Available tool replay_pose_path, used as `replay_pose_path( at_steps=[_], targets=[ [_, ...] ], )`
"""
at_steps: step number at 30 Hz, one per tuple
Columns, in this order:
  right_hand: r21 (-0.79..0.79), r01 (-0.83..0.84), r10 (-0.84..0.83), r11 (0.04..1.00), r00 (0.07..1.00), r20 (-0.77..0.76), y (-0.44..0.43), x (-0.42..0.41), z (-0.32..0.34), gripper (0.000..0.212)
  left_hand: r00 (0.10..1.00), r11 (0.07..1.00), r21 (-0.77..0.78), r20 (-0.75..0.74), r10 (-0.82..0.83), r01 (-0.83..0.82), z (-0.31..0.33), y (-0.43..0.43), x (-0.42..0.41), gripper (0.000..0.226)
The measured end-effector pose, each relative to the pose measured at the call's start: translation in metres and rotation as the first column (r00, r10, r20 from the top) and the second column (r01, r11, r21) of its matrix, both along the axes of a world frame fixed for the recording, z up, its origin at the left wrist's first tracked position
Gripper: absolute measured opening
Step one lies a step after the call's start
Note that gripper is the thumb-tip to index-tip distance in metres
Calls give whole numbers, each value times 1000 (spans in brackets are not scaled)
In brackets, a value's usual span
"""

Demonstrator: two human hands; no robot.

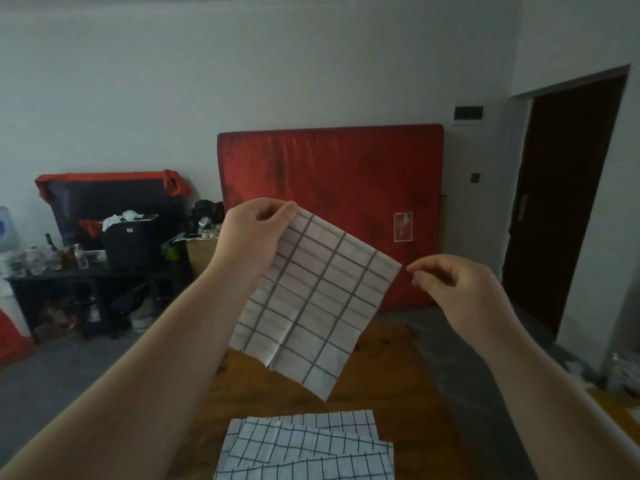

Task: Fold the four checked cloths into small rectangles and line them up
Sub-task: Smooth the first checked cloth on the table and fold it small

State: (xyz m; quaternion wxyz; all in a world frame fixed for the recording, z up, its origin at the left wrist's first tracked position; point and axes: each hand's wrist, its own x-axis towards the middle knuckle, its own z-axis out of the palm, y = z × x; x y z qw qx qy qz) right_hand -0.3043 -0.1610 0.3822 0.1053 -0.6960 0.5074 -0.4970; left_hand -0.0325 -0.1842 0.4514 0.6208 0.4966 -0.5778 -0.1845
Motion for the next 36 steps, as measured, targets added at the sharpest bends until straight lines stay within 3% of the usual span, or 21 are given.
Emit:
replay_pose_path(
  at_steps=[3,6,11,20,29,36],
  targets=[
    [-80,23,-18,997,998,68,-2,6,1,20,992,1000,6,122,-19,18,-2,1,-5,12],
    [-147,-43,46,988,999,23,-2,25,11,14,985,998,33,163,-64,59,-2,5,-14,12],
    [-87,-180,178,980,983,-37,-7,62,34,13,949,989,103,284,-134,109,-8,8,-25,11],
    [14,-138,139,990,990,-15,-21,77,45,13,944,980,131,278,-178,147,-18,4,-17,13],
    [38,-147,143,988,987,79,-32,64,43,6,862,894,380,342,-373,236,-61,7,12,17],
    [45,-161,155,986,981,116,-37,58,39,8,886,878,439,308,-347,191,-93,10,39,11]
  ],
)
